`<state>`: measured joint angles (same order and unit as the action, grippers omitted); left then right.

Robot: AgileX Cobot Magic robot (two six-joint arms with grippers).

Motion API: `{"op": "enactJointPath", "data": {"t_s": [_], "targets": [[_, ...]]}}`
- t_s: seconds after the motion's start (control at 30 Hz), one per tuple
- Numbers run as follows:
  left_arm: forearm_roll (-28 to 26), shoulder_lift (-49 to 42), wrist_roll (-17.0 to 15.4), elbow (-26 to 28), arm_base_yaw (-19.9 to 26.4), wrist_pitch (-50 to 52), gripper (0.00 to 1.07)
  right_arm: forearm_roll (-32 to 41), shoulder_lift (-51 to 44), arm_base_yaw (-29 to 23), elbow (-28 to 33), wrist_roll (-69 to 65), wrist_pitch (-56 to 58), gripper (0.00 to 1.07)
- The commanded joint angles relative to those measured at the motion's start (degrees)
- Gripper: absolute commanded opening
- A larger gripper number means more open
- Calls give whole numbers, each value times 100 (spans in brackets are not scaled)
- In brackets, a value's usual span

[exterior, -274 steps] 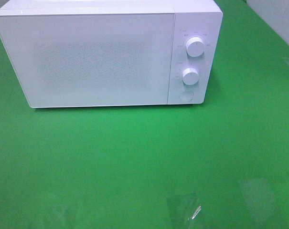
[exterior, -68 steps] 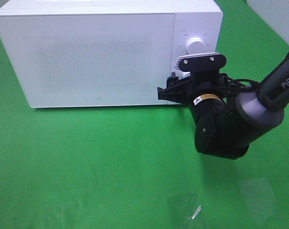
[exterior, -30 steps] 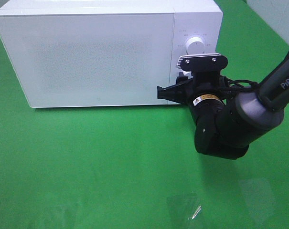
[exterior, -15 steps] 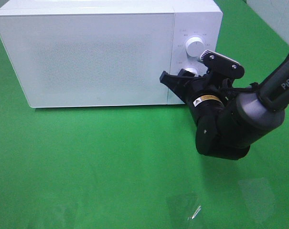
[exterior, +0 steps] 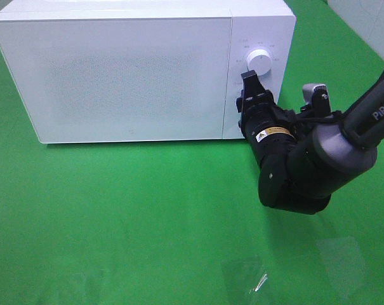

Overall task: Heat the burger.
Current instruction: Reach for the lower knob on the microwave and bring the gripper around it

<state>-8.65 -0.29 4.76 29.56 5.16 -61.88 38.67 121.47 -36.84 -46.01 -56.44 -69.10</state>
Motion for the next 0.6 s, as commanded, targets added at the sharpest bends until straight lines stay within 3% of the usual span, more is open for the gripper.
{"op": "enactJointPath", "data": {"t_s": [0.03,0.37,0.6], "targets": [[6,-92,-6,6,11,74,98,-189,-11,63,-195,-945,-1301,5],[6,-92,-6,6,11,74,98,-189,-11,63,-195,-2561,-1295,5],[6,-92,-6,6,11,74,98,-189,-11,63,-195,-2504,-1289,4]]}}
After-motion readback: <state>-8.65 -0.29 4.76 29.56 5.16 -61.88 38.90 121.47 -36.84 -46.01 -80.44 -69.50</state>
